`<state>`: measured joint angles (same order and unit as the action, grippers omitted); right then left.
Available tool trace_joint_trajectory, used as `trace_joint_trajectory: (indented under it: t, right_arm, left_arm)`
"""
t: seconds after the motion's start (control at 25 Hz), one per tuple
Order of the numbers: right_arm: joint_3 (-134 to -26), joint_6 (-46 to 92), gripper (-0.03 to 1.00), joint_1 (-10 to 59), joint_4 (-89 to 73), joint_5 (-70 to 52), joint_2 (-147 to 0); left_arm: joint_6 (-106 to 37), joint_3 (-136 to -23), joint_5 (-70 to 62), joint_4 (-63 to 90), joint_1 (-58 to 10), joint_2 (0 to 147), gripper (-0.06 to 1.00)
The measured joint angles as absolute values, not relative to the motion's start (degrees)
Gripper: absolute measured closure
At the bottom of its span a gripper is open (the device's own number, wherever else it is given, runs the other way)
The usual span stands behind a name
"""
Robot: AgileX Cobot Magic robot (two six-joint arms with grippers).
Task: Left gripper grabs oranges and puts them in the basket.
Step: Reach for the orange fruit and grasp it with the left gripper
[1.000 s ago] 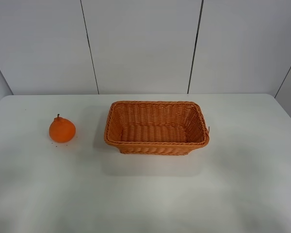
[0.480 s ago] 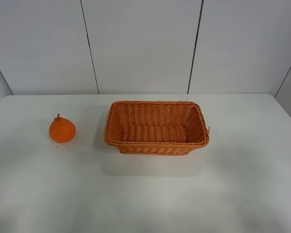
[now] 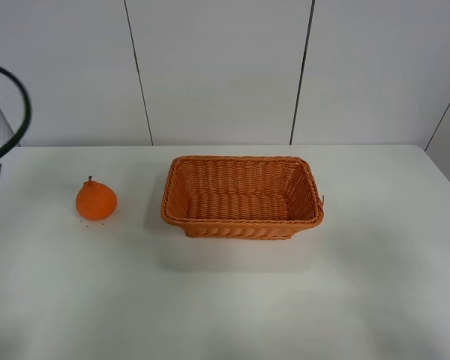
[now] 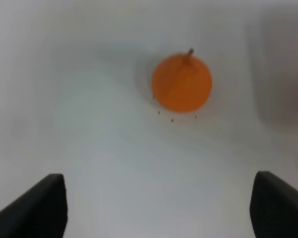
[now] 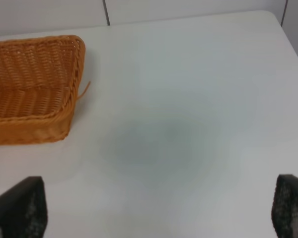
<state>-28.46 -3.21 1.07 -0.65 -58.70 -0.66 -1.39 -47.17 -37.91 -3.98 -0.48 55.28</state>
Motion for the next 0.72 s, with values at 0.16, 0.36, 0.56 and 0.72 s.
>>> trace_joint_trajectory:
  t: [0.16,0.36,0.56,0.72]
  right_arm:
    - [-28.46,-3.21,0.27,1.07,-0.65,-58.70,-0.66]
    - [-28.46,-3.21,0.27,1.07,-0.65,-58.70,-0.66]
    - [-28.46,-3.21,0.27,1.07,-0.65,-58.70,-0.66]
    - [-28.46,-3.21,0.27,1.07,-0.65,-58.70,-0.66]
  left_arm:
    - [-8.13,-52.16,-35.18,1.40,-0.48,69.38,0.10]
    - [-13.98,-58.98,-32.92,6.73,-0.48,85.22,0.10]
    - [-15.28,-66.94,-32.93,7.49,-0.48,97.98,0.10]
    - [-15.88,-72.01,-33.16,7.49,-0.48,104.87,0.10]
